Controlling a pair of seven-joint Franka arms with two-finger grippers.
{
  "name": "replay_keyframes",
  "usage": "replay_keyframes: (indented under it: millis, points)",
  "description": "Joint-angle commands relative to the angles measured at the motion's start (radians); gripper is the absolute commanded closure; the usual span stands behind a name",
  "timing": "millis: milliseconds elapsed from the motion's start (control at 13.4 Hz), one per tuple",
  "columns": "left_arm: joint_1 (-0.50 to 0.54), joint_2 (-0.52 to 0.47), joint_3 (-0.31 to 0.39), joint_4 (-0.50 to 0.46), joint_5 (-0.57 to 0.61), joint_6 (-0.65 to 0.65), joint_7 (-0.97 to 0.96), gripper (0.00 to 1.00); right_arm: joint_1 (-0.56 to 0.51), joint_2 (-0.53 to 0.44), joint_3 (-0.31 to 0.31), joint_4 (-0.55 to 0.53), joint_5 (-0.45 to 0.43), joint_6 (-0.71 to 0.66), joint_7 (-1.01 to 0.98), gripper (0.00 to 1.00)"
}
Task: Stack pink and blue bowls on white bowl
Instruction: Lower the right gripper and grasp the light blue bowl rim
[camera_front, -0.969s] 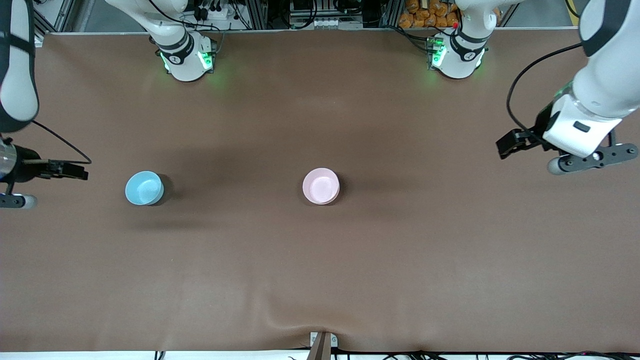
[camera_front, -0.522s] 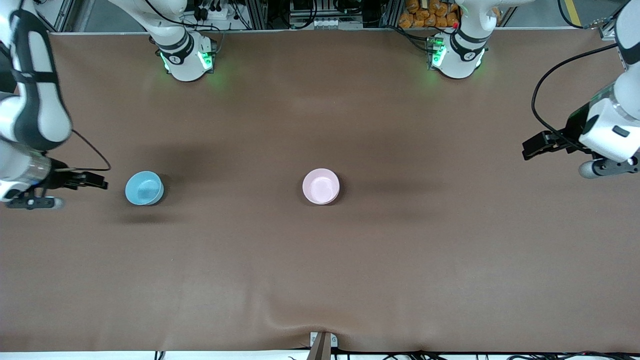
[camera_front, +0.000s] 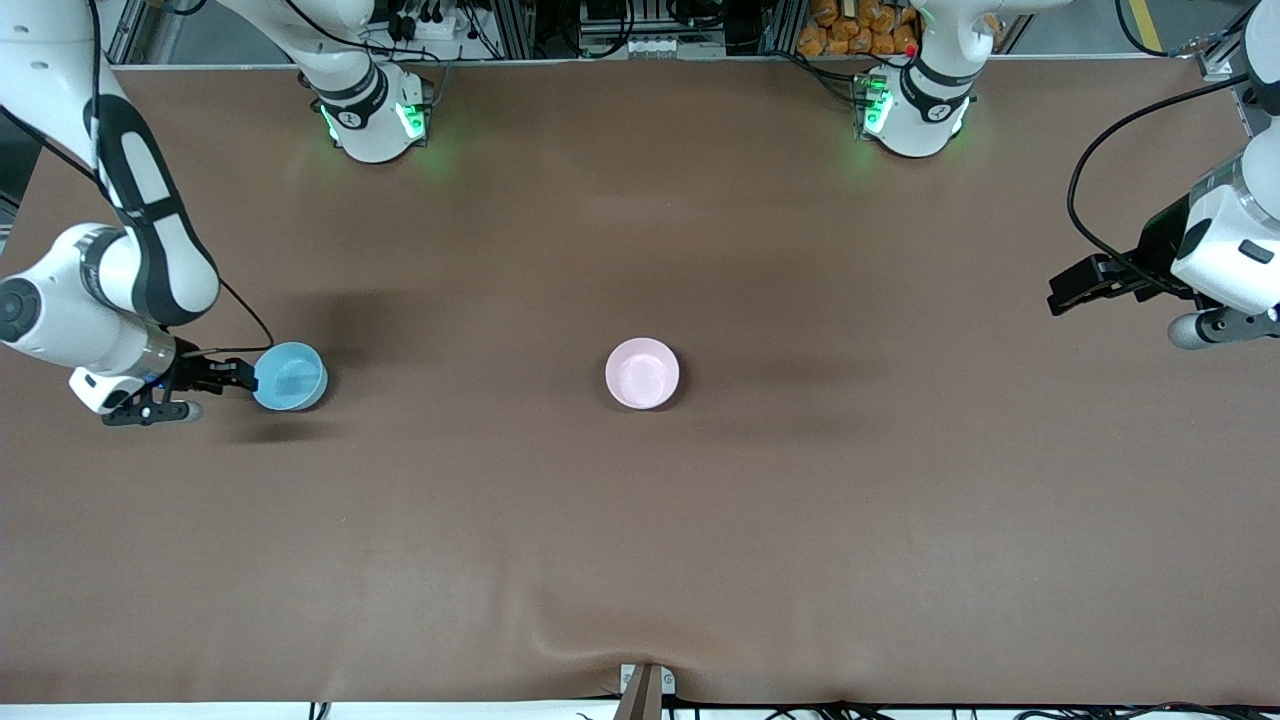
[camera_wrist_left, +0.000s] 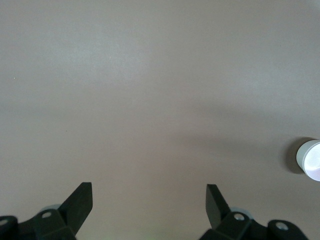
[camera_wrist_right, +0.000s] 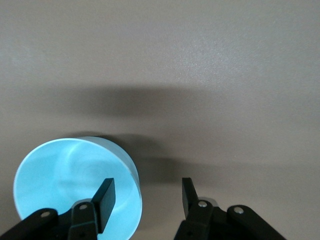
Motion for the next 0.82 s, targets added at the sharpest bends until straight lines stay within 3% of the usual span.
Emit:
replay_keyframes:
  millis: [0, 149, 224, 373, 596, 745]
  points:
    - [-0.001, -0.025, 0.011, -0.022, -0.016, -0.003, 0.014, 0.0, -0.022, 0.012, 0.015, -0.015, 0.014, 0.041, -0.041, 0.55]
    - [0.002, -0.025, 0.011, -0.022, -0.017, -0.006, 0.015, 0.0, -0.019, 0.024, 0.015, -0.015, 0.018, 0.042, -0.041, 0.72]
    - [0.002, -0.029, 0.012, -0.022, -0.017, -0.008, 0.015, 0.0, -0.018, 0.026, 0.015, -0.02, 0.018, 0.042, -0.041, 0.76]
    - [0.002, -0.034, 0.012, -0.021, -0.017, -0.009, 0.015, 0.0, -0.015, 0.029, 0.015, -0.02, 0.018, 0.035, -0.039, 1.0]
    - [0.002, -0.033, 0.012, -0.021, -0.017, -0.009, 0.015, 0.0, -0.005, 0.018, 0.022, 0.015, 0.026, -0.063, -0.029, 1.0]
    - [0.002, -0.033, 0.015, -0.019, -0.017, -0.009, 0.015, 0.0, 0.019, 0.007, 0.025, 0.109, 0.139, -0.242, -0.02, 1.0]
